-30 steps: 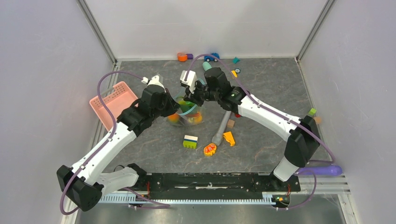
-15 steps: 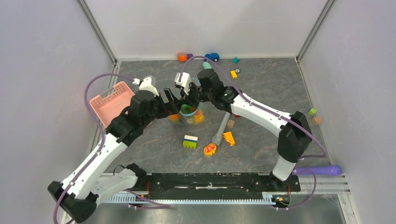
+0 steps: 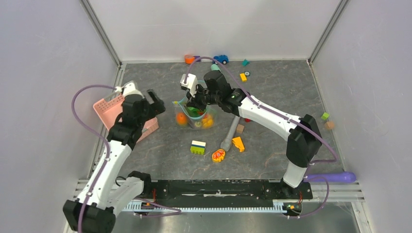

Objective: Place the food in the zip-top bag and seal the zipper

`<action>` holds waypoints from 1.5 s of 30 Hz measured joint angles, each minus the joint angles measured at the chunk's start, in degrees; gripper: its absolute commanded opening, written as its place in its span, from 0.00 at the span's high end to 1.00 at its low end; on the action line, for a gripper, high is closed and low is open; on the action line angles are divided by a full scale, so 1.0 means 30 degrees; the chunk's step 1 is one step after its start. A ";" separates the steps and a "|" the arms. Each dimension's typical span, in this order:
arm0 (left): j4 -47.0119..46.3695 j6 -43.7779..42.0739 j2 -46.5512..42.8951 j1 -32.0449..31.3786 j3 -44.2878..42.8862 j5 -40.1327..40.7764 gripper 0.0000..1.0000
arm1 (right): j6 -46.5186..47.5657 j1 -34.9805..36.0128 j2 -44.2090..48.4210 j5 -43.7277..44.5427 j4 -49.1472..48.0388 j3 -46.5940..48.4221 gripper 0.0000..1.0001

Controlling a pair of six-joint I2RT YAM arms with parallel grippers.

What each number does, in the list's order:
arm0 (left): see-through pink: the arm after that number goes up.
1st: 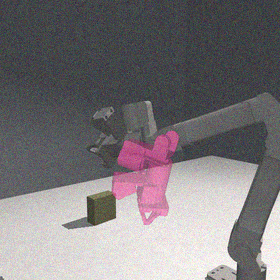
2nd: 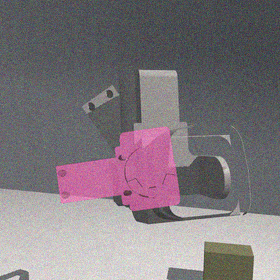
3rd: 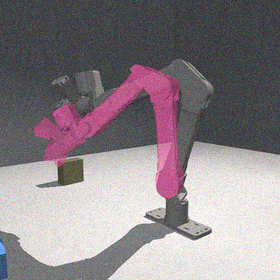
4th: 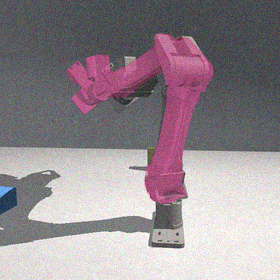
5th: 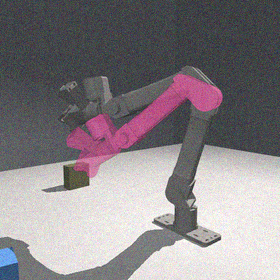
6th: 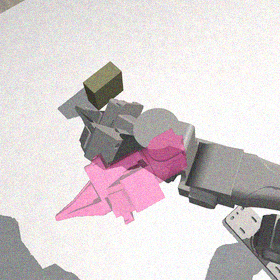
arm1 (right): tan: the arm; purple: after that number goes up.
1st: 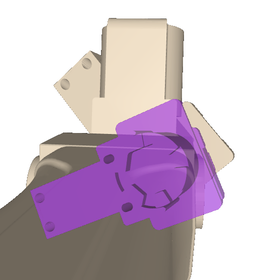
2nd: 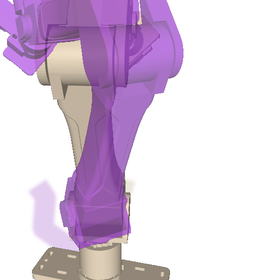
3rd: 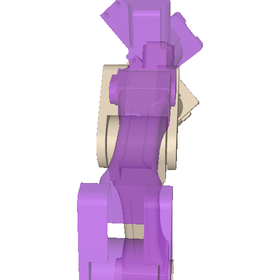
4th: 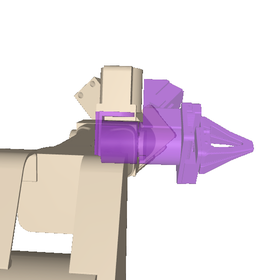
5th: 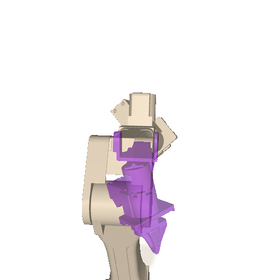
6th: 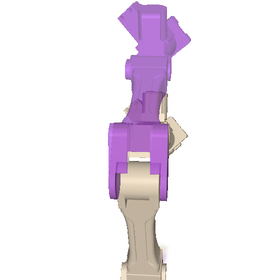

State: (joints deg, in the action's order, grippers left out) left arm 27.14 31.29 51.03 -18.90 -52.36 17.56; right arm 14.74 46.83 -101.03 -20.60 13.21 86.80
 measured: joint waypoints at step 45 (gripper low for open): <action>-1.5905 -0.4969 0.7774 0.6725 0.5056 -2.6053 0.39 | 0.2331 -0.0561 -0.1056 -0.2215 0.2142 0.1545 1.00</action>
State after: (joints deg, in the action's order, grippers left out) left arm -20.58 16.38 74.35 1.28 -37.19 -60.60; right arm 21.74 45.15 -104.20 -27.24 19.64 91.44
